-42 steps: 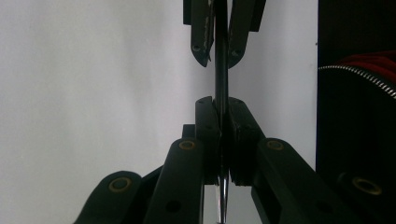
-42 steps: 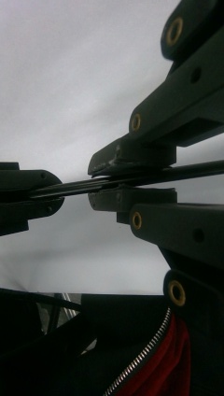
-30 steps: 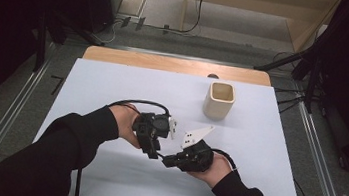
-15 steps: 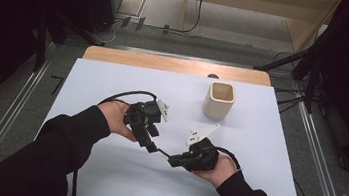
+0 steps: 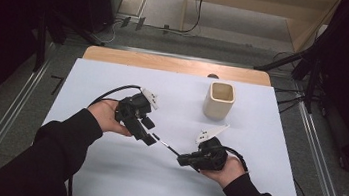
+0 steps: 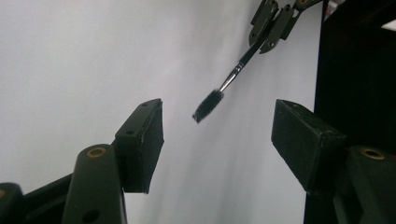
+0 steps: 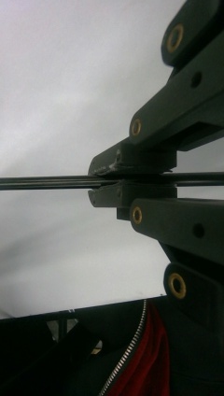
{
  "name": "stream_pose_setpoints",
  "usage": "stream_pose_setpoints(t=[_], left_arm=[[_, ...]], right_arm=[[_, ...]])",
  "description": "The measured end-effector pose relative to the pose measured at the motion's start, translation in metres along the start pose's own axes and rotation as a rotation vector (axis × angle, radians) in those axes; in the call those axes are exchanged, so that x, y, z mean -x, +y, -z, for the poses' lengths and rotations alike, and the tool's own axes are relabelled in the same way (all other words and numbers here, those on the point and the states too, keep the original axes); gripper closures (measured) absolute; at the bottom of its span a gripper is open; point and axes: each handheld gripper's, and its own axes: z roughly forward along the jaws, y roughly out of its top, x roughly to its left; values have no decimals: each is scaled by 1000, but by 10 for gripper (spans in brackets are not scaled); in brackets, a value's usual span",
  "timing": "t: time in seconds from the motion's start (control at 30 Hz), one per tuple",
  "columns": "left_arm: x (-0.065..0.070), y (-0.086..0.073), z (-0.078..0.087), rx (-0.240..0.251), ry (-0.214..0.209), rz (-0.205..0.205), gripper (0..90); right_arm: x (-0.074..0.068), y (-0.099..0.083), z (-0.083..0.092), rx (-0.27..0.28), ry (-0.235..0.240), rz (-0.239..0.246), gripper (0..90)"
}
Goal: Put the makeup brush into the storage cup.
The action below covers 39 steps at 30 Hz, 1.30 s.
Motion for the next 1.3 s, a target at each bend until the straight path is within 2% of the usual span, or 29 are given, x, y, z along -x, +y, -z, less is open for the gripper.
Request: stream_pose_setpoints(t=[0.27,0.3,0.43,0.47,0.5,0.6,0.7,0.87,0.9,0.97,1.07,1.17,1.23,1.3], left_arm=[[-1,-14,2,39,15,35,334],[-1,-16,2,43,28,38,336],[0,-19,2,60,37,46,335],[1,-21,1,73,44,57,330],[2,-23,-1,97,40,73,318],[3,-26,-4,110,44,90,309],[6,-30,-11,151,47,124,304],[9,-34,-16,164,34,157,303],[10,-35,-16,168,31,152,304],[12,-38,-19,199,54,163,307],[13,-40,-20,226,54,186,308],[18,-45,-22,256,73,210,314],[21,-48,-23,263,88,215,314],[22,-49,-24,275,84,224,313]], right_arm=[[4,-10,13,4,-23,-2,860],[4,-13,16,9,-25,-16,860],[5,-17,19,13,-35,-32,860],[6,-19,19,15,-37,-34,859],[7,-21,20,15,-46,-56,860],[8,-22,20,24,-52,-70,860],[8,-21,20,38,-60,-91,860],[8,-20,18,52,-59,-115,860],[8,-19,17,66,-54,-120,860],[7,-18,12,79,-60,-133,860],[7,-17,9,87,-61,-139,860],[8,-16,7,97,-71,-157,859],[8,-15,6,103,-78,-170,859],[8,-14,5,106,-81,-170,859]])
